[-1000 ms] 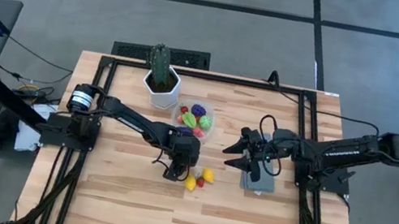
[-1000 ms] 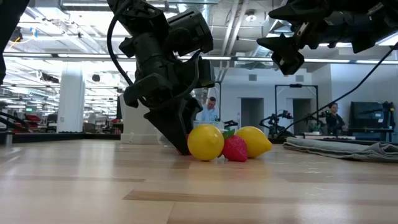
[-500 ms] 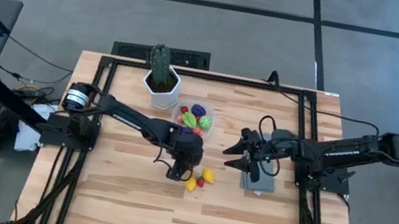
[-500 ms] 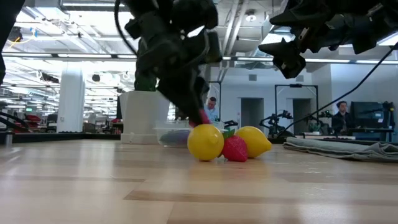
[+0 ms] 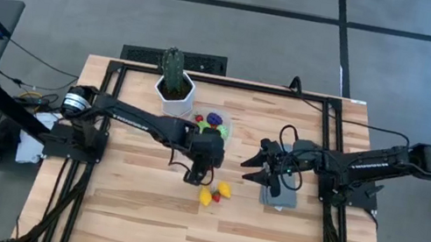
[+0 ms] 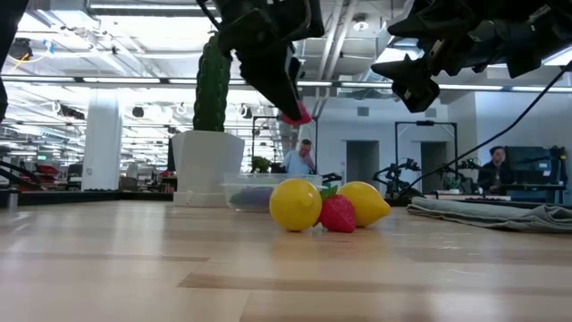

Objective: Pick and placing Produce into tupperware
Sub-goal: Put the left strawberry into the transparent bin, then put the right lemon into the transparent bin

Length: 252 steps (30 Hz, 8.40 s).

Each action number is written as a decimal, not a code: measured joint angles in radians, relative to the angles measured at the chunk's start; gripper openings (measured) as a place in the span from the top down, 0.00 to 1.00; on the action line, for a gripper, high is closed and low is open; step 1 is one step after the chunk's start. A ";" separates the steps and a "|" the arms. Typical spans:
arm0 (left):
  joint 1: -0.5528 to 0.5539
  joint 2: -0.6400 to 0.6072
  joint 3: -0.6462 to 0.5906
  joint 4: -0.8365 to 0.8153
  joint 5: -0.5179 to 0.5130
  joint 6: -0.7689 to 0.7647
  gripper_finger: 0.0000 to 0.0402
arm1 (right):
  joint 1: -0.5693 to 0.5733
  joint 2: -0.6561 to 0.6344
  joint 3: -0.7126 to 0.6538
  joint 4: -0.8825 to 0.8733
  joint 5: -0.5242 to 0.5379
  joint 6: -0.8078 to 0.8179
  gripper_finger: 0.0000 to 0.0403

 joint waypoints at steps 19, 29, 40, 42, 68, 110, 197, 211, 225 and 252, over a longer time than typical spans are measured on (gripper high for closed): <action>0.219 -0.004 0.007 0.061 -0.034 0.079 0.64 | 0.000 0.000 0.000 0.001 0.000 0.052 0.37; 0.290 -0.003 0.007 0.071 -0.015 0.079 0.64 | 0.000 0.000 0.000 0.002 0.001 0.052 0.37; 0.301 -0.003 0.007 0.101 0.002 0.079 0.64 | 0.000 0.000 0.000 0.002 0.003 0.052 0.37; 0.301 -0.003 0.007 0.101 0.002 0.079 0.64 | 0.000 0.000 0.000 0.002 0.003 0.052 0.37; 0.302 0.028 -0.126 0.231 0.075 0.013 0.64 | 0.000 0.000 0.000 0.009 0.027 0.053 0.37; 0.285 0.064 -0.078 0.223 0.164 -0.052 0.44 | -0.001 0.000 -0.001 0.002 0.027 0.087 0.37; -0.778 -0.651 -0.635 -0.197 -0.844 -1.137 0.44 | 0.209 0.618 0.654 -0.891 0.367 0.427 0.33; -0.782 -0.650 -0.635 -0.197 -0.845 -1.156 0.44 | 0.214 0.617 0.654 -0.920 0.359 0.492 0.34; -0.782 -0.650 -0.635 -0.197 -0.845 -1.154 0.44 | 0.228 0.617 0.653 -0.919 0.373 0.514 0.34; -0.782 -0.649 -0.635 -0.197 -0.853 -1.156 0.44 | 0.222 0.698 0.675 -0.853 0.337 0.374 0.33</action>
